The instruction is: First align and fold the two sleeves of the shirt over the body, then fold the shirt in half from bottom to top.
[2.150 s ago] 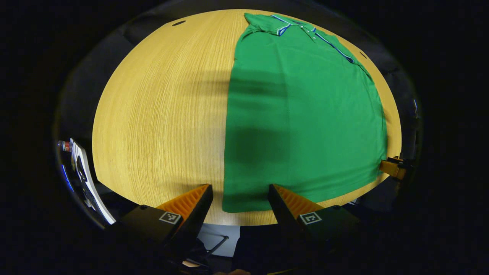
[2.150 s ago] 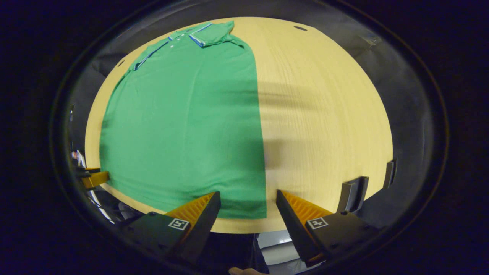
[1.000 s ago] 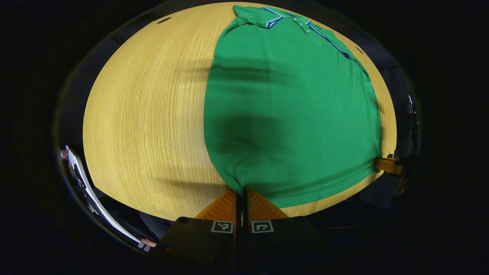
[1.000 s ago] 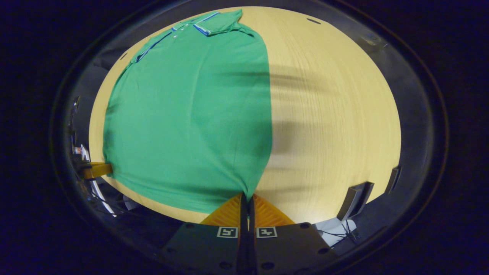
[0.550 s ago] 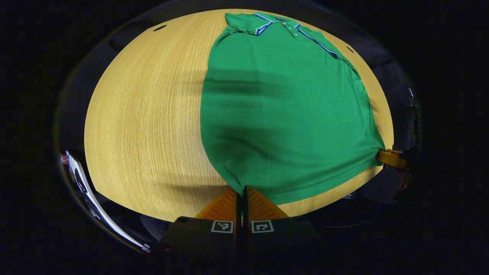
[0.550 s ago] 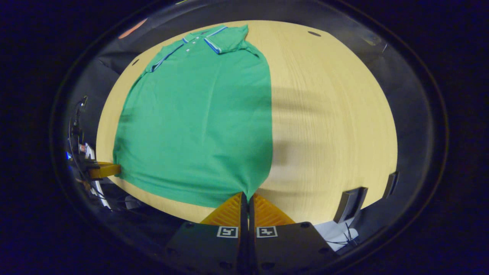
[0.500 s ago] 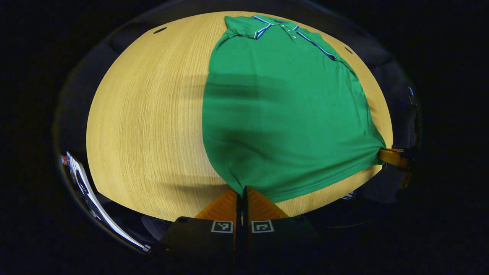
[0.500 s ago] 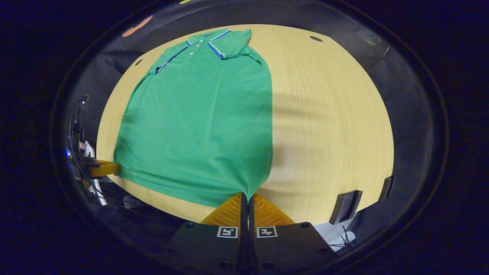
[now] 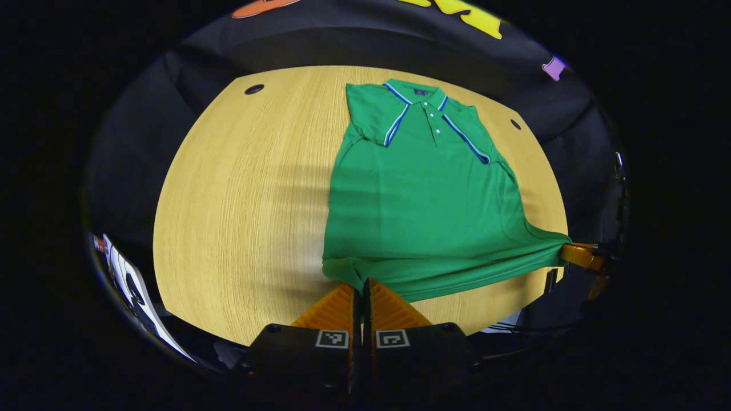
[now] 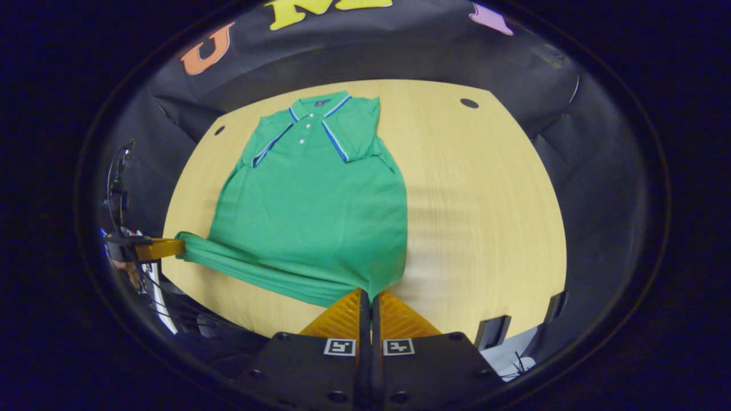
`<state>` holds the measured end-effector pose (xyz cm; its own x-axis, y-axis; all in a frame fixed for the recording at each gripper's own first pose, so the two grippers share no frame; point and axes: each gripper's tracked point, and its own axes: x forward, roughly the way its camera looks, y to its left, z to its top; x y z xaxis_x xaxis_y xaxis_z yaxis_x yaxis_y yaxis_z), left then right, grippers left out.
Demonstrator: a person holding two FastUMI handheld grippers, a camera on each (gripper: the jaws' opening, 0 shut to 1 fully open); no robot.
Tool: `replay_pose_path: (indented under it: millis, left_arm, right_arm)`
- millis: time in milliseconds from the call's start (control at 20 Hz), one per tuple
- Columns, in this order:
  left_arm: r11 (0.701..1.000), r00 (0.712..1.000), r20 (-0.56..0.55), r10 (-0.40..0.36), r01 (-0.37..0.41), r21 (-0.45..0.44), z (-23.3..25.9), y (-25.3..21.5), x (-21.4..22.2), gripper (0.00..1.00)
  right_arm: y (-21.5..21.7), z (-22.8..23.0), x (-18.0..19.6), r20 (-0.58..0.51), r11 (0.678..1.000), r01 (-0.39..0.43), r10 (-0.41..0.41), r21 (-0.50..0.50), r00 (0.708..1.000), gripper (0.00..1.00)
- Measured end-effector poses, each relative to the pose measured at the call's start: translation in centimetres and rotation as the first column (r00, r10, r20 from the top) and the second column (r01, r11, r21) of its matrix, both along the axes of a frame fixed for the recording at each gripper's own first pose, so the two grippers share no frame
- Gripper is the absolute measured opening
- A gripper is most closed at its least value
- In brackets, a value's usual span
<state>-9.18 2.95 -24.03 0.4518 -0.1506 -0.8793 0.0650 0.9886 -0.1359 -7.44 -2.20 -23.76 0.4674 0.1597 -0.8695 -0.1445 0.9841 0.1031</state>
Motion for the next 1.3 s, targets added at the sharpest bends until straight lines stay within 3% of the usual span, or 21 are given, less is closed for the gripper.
replay_pose_path:
  millis: [100,300,350,400,450,550,600,650,800,850,1050,1100,1300]
  left_arm:
    - [1.000,0.999,0.039,0.002,-0.002,-0.009,1.4,-0.2,2.2,0.03]
    - [1.000,0.994,0.112,-0.008,0.007,0.005,3.9,-0.2,6.2,0.03]
    - [1.000,0.992,0.127,-0.010,0.009,0.007,4.3,-0.3,7.1,0.03]
    - [1.000,0.990,0.137,-0.009,0.008,0.010,4.6,-0.2,8.0,0.03]
    - [1.000,0.988,0.154,-0.006,0.004,0.014,5.1,-0.2,9.0,0.03]
    - [1.000,0.981,0.196,-0.001,-0.005,0.029,5.9,-0.1,11.0,0.03]
    - [0.999,0.976,0.218,0.004,-0.012,0.037,6.2,0.1,12.1,0.04]
    - [0.998,0.971,0.238,0.008,-0.022,0.058,6.3,0.4,13.2,0.04]
    - [0.993,0.956,0.293,0.010,-0.044,0.109,6.3,1.1,16.3,0.03]
    - [0.992,0.952,0.306,0.015,-0.052,0.114,6.1,1.2,17.3,0.03]
    - [0.989,0.935,0.353,0.044,-0.092,0.119,5.0,1.7,22.6,0.03]
    - [0.988,0.929,0.367,0.051,-0.099,0.115,4.8,1.8,24.1,0.03]
    - [0.988,0.898,0.434,0.076,-0.128,0.090,4.4,0.9,30.1,0.03]
  right_arm:
    - [0.2,1.4,1.7,0.029,1.000,0.006,-0.006,-0.003,1.000,0.07]
    - [1.0,4.1,5.4,0.098,1.000,0.018,-0.018,-0.001,0.995,0.07]
    - [1.2,4.8,6.5,0.114,1.000,0.018,-0.018,-0.002,0.993,0.03]
    - [1.4,5.2,7.5,0.129,1.000,0.014,-0.013,-0.007,0.992,0.07]
    - [1.5,5.8,8.8,0.153,1.000,0.008,-0.006,-0.013,0.988,0.03]
    - [2.2,6.8,11.2,0.206,1.000,-0.006,0.010,-0.019,0.979,0.03]
    - [2.5,7.2,12.4,0.226,1.000,-0.011,0.014,-0.014,0.974,0.07]
    - [3.0,7.4,13.6,0.243,1.000,-0.012,0.013,-0.004,0.970,0.03]
    - [4.4,7.1,16.8,0.266,1.000,-0.015,0.009,0.021,0.964,0.03]
    - [4.8,6.9,18.0,0.275,1.000,-0.015,0.009,0.020,0.961,0.07]
    - [6.2,5.5,23.3,0.311,1.000,-0.012,0.005,0.022,0.950,0.03]
    - [6.4,5.1,24.7,0.323,1.000,-0.007,-0.001,0.024,0.946,0.07]
    - [6.4,3.6,31.4,0.376,0.998,0.063,-0.067,0.022,0.924,0.00]
